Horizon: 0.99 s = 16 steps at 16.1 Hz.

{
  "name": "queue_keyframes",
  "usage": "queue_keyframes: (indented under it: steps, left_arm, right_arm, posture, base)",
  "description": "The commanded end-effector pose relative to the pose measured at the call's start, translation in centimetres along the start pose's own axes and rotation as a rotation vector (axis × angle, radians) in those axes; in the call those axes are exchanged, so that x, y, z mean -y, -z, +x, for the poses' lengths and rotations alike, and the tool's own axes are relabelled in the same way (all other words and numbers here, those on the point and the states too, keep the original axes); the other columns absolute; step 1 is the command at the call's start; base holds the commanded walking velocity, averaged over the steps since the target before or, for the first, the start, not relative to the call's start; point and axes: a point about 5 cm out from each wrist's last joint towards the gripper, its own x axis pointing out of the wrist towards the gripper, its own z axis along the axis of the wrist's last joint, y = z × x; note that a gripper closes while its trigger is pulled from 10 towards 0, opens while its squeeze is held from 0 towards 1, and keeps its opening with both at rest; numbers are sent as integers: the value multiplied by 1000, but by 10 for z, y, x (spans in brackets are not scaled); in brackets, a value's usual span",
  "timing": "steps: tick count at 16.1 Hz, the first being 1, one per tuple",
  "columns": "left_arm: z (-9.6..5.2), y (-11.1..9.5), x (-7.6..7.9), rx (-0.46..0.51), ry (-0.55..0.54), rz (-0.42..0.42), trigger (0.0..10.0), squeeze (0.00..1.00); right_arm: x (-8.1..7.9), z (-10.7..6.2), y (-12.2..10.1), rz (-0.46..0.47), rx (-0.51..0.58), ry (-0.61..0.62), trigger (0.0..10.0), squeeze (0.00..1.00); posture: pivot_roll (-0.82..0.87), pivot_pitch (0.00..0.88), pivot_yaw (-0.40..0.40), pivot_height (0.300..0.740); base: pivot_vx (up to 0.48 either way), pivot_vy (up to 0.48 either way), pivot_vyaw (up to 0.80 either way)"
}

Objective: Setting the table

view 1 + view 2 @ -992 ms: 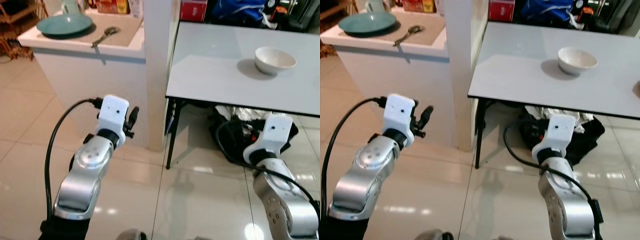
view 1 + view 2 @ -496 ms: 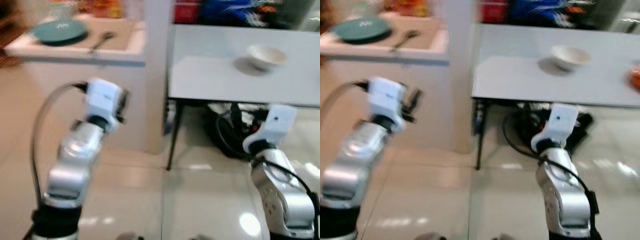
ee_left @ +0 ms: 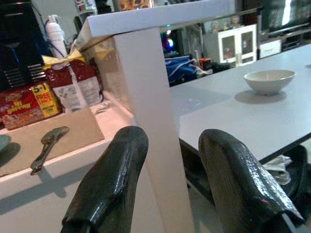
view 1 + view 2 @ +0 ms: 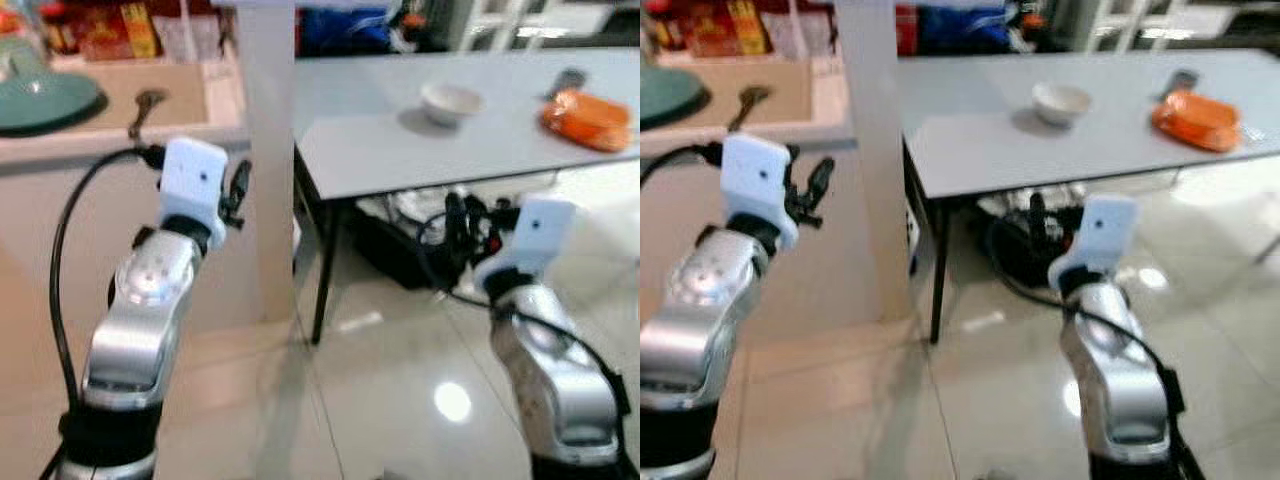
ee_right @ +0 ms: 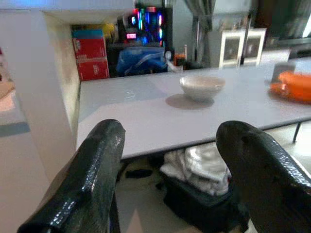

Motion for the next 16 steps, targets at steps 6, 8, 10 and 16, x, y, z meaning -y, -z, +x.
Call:
queue_keyframes:
  steps: [6,8,10,16]
  left_arm:
    - [1,-5,0,13,-32,2,10000,0]
    - [0,-6,-2,12,-41,-7,10000,0]
    - [0,-9,-3,21,-37,-32,10000,0]
    - [3,-11,-4,16,-34,-27,10000,0]
  right_arm:
    - [-3,10,-21,-8,62,-18,10000,0]
    - [-6,12,-21,-1,55,-39,10000,0]
    - [-8,14,-20,-11,44,-58,10000,0]
    - [-7,18,-20,-32,44,-64,10000,0]
  posture:
    - [58,8,-32,740]
    - [65,10,-41,740]
    - [71,13,-46,740]
    - [63,8,-40,740]
  base:
    - [0,480,0]
    - [0,480,0]
    - [161,240,0]
    - [464,0,667]
